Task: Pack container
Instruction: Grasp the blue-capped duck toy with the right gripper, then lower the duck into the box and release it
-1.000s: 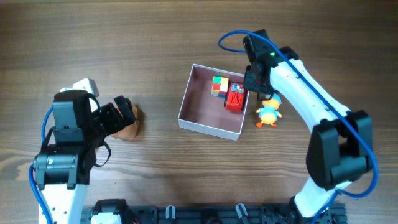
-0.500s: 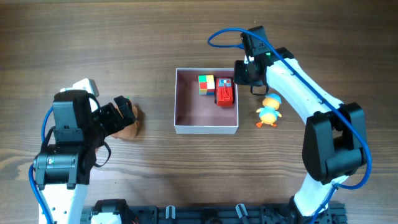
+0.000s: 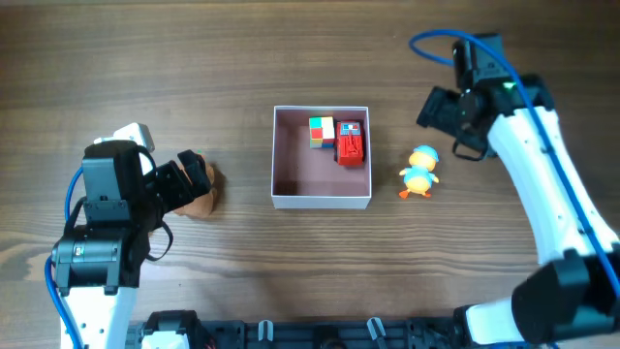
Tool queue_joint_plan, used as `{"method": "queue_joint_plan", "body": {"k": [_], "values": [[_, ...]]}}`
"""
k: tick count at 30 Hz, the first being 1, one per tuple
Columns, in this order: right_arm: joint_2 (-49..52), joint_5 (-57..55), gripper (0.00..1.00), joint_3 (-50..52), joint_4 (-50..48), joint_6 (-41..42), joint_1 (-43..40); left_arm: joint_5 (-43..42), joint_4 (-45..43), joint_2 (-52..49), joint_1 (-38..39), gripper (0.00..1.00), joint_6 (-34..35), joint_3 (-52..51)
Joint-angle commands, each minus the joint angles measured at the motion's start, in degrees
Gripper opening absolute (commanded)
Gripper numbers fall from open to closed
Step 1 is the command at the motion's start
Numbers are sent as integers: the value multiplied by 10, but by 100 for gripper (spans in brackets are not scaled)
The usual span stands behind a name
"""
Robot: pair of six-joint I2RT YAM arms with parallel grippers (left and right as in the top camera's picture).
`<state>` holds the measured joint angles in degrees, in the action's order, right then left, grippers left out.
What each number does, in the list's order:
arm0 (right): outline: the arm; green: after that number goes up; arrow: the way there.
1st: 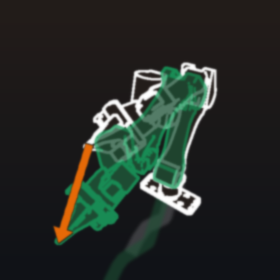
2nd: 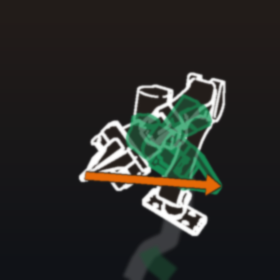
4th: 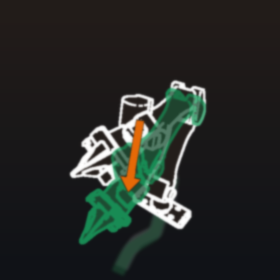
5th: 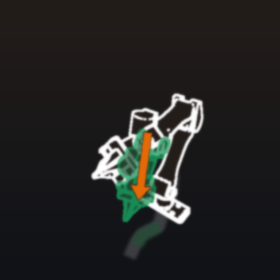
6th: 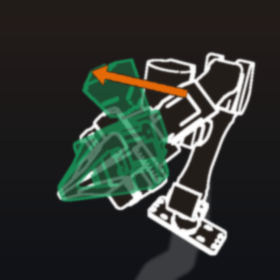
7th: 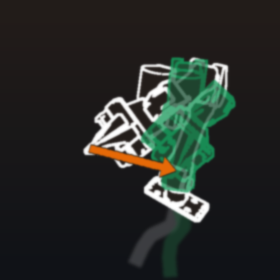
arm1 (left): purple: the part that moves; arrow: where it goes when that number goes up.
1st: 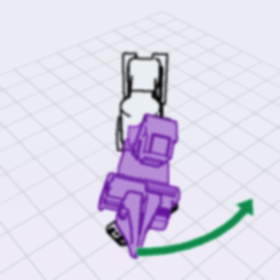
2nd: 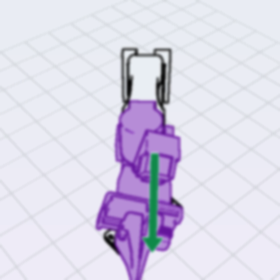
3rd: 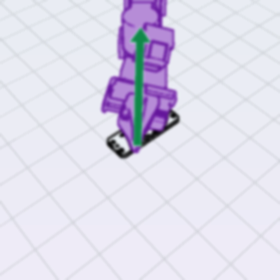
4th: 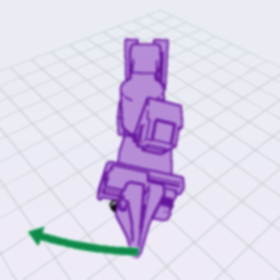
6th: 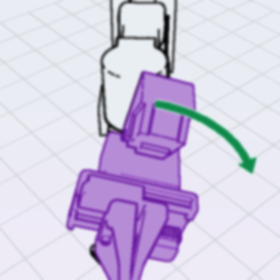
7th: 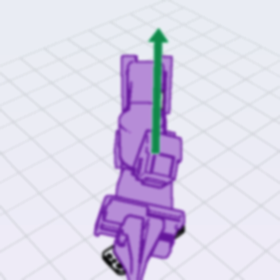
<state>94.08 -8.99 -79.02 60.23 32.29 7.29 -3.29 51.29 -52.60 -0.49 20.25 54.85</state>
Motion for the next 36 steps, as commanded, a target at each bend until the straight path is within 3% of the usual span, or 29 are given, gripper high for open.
{"method": "queue_joint_plan", "body": {"k": [1,6,13,18,19,20,23,30,36], "values": [[42,47,100,65,-37,-9,2,3,0,1,-4,100,-5,12],[93,71,99,132,-107,-16,2,3,0,1,-4,100,-5,12],[134,118,82,158,-173,-75,2,3,1,1,-4,100,-5,12],[144,130,43,158,-174,-82,2,3,1,1,-4,100,-5,12],[144,130,43,158,-174,-82,2,3,1,1,-4,100,-5,12],[144,130,36,158,-174,-82,2,3,1,1,-4,100,-5,12],[143,129,4,157,-174,-83,2,3,1,1,-4,100,-5,12],[52,109,4,79,-113,-99,25,3,0,1,-4,100,-5,12],[-66,97,4,-15,-141,-105,158,3,0,1,-4,100,-5,12]]}}
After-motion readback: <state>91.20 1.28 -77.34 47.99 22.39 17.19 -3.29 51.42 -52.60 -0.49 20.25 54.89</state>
